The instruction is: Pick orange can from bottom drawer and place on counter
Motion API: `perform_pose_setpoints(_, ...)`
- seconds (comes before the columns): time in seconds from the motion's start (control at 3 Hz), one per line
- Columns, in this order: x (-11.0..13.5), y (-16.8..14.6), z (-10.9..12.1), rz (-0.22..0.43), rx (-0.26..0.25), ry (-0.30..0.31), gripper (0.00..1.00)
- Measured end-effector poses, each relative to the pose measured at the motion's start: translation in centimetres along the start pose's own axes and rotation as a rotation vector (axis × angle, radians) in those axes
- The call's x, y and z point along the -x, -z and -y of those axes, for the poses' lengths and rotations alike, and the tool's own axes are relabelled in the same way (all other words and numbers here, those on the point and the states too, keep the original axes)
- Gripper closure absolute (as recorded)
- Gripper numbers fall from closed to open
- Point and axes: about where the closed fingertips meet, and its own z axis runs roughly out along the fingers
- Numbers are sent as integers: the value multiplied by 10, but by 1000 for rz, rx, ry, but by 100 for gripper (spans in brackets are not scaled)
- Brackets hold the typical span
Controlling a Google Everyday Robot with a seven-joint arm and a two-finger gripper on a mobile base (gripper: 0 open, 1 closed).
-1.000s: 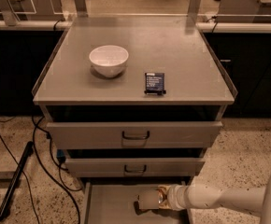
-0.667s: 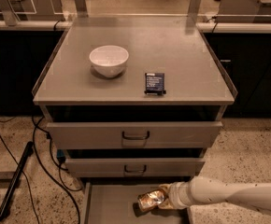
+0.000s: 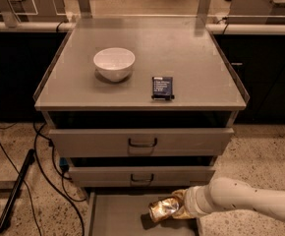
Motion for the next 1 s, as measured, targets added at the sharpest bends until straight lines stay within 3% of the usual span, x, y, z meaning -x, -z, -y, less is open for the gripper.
perform_pose_setpoints(0.33,-1,3,3,11,27,-56,100)
perform_pose_setpoints(0.67,14,32,23,34,53,-135,100)
perform_pose_setpoints(1.0,46,81,39,36,87,-169,100)
